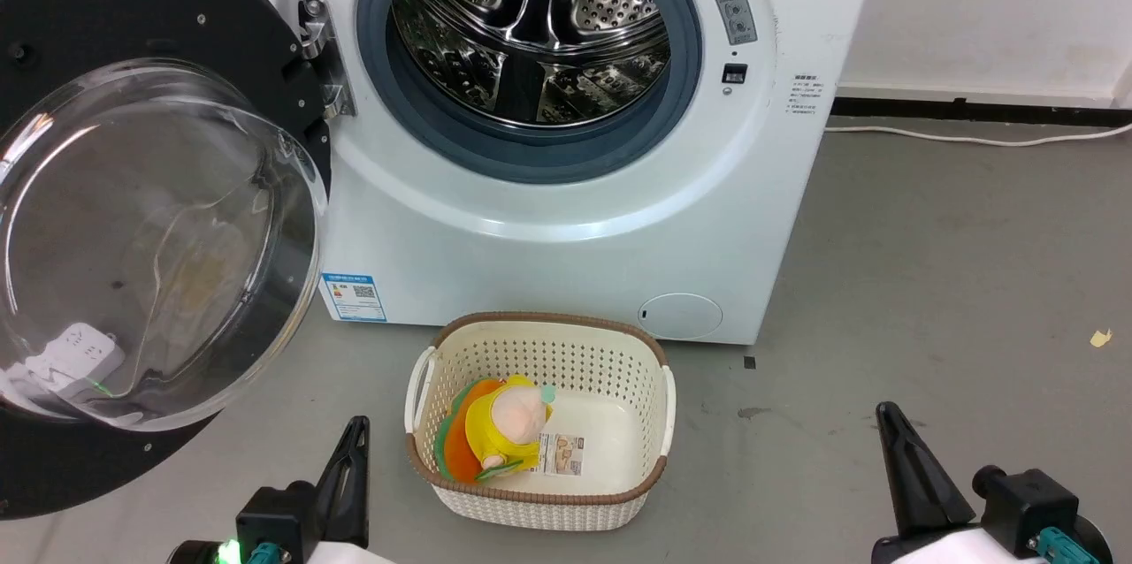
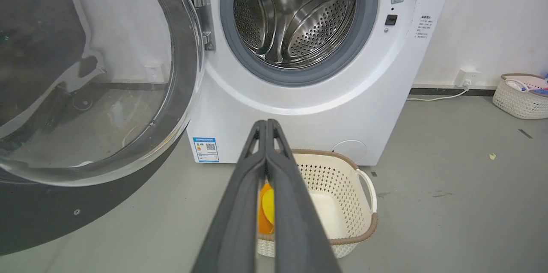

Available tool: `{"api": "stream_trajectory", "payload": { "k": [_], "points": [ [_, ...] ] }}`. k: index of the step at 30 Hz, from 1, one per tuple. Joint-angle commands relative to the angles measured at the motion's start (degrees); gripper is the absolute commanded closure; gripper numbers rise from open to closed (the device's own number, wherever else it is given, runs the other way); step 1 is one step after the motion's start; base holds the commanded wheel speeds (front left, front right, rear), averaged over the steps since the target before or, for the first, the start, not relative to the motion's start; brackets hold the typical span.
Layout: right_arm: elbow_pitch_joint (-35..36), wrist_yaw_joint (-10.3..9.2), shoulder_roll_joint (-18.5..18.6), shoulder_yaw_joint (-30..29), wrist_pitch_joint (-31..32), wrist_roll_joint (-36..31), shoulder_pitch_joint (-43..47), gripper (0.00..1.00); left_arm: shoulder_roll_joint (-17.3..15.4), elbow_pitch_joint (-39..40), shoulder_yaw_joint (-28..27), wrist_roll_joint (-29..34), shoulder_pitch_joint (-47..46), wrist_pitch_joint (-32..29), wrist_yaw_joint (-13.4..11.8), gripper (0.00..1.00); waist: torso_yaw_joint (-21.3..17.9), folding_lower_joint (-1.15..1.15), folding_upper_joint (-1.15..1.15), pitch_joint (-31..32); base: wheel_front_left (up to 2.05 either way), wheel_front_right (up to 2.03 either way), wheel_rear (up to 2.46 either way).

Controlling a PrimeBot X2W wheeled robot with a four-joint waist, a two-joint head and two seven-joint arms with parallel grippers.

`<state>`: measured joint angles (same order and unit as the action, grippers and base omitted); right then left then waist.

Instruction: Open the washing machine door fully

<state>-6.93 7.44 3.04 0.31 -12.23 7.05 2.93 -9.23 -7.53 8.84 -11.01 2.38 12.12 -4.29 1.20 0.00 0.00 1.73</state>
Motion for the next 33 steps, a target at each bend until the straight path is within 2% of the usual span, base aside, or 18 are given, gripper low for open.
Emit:
{"api": "stream_trajectory", "payload": {
  "k": [1, 33],
  "points": [
    [0.5, 0.01, 0.0, 0.0, 0.4, -0.5, -0.5, 1.00, 0.5, 0.4, -0.3, 0.8, -0.5, -0.4, 0.4, 1.00, 0.0, 0.00, 0.00, 0.0, 0.00, 0.00, 0.00],
    [2.5, 0.02, -0.1, -0.1, 4.2, -2.6, -1.3, 1.00, 2.4, 2.7, -3.0, 4.0, -1.1, -4.1, 1.7, 1.00, -0.4, 0.00, 0.00, -0.6, 0.00, 0.00, 0.00]
  ]
}}
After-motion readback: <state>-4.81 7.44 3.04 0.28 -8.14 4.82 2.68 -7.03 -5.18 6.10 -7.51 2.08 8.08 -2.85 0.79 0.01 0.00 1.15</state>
